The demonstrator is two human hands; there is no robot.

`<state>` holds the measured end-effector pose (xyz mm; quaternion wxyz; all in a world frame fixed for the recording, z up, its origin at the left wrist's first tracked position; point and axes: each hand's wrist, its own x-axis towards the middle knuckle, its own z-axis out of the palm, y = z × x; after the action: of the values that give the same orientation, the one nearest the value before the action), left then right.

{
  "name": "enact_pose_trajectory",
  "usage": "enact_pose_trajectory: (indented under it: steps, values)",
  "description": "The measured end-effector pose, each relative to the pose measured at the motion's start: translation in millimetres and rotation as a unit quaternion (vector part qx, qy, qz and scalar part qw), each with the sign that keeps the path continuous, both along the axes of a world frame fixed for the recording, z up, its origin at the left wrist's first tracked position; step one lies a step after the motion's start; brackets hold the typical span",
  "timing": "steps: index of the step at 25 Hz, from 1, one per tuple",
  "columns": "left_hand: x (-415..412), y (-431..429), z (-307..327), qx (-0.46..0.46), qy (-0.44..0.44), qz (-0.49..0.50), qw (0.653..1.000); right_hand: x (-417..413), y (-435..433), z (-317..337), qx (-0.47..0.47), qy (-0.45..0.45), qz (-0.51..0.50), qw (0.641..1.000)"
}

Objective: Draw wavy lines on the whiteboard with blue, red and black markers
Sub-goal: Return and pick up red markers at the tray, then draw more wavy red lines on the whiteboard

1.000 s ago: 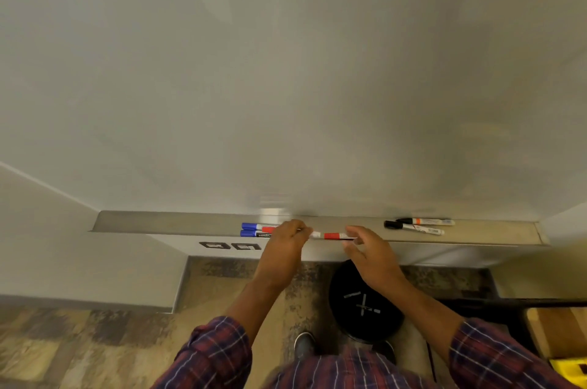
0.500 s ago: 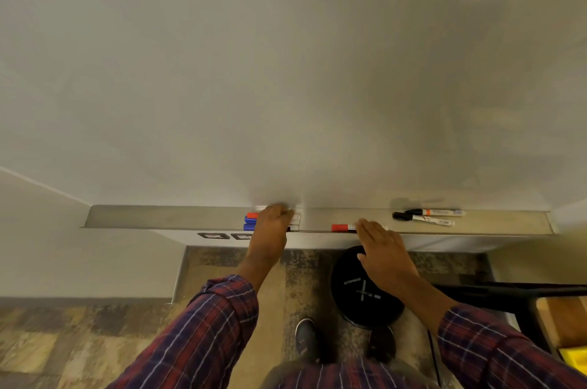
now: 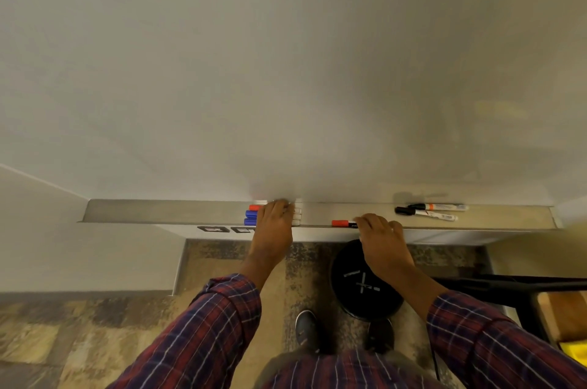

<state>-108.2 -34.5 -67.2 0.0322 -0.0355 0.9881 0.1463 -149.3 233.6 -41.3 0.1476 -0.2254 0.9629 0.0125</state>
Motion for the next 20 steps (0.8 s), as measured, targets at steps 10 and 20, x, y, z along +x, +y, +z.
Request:
enact_pose_trajectory:
  steps: [10, 20]
  values:
    - [9.8, 5.9, 9.4, -0.032, -0.017, 0.007, 0.999, -20.4, -6.4, 3.3, 0.005, -0.020, -0.014, 1.000]
    - [15.3, 44.6, 39.5, 0.064, 0.080, 0.065, 0.993, -21.7, 1.5, 15.4, -0.173, -0.022, -0.051, 0.983]
